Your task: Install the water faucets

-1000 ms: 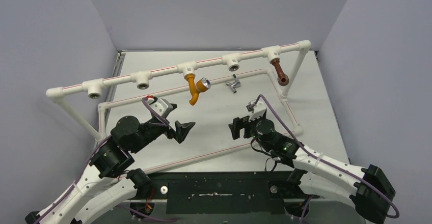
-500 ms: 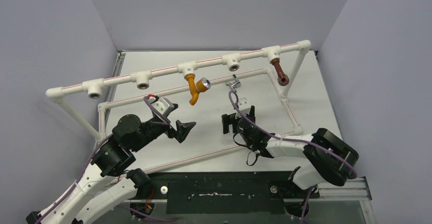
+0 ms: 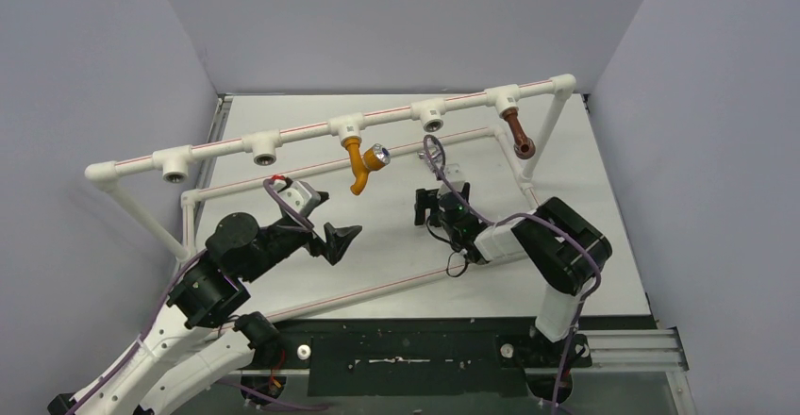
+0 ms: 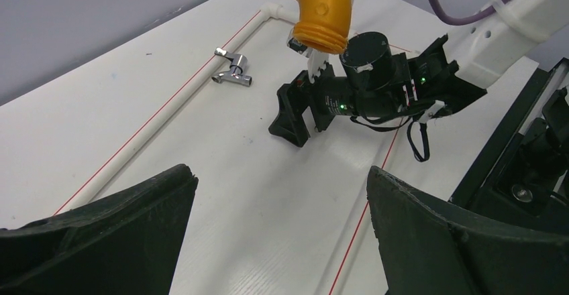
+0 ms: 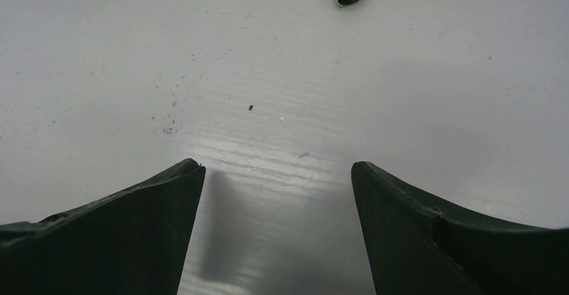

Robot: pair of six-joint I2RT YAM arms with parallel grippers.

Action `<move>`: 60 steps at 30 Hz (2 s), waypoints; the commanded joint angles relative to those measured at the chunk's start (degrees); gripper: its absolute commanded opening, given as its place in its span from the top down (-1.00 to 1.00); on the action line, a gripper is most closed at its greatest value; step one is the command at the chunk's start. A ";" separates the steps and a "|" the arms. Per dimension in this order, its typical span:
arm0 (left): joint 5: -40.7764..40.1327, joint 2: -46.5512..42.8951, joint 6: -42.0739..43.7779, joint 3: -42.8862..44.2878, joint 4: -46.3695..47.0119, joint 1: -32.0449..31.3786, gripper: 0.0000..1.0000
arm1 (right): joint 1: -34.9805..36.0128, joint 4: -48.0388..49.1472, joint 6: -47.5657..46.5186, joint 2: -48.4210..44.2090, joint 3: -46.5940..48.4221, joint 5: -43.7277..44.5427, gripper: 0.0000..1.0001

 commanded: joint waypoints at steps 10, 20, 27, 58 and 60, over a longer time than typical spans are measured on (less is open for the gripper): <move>1.19 -0.80 -0.09 0.15 2.99 0.42 -0.95 | -9.49 -1.56 2.93 10.77 14.15 -9.06 -0.57; 1.68 -0.88 -0.09 -0.15 2.84 0.89 -0.95 | -11.20 -6.77 0.36 17.25 22.22 -10.19 -0.52; 2.11 -0.87 -0.09 -0.15 2.93 1.12 -0.95 | -11.28 -8.96 -1.52 19.23 24.47 -9.65 -0.37; 2.29 -0.71 -0.44 -0.12 2.99 1.33 -0.95 | -7.03 -10.70 -7.50 16.59 21.93 -5.83 1.00; 2.12 -1.22 -0.44 -0.29 3.17 1.37 -0.95 | -5.92 -10.21 -6.83 14.76 19.94 -5.99 1.00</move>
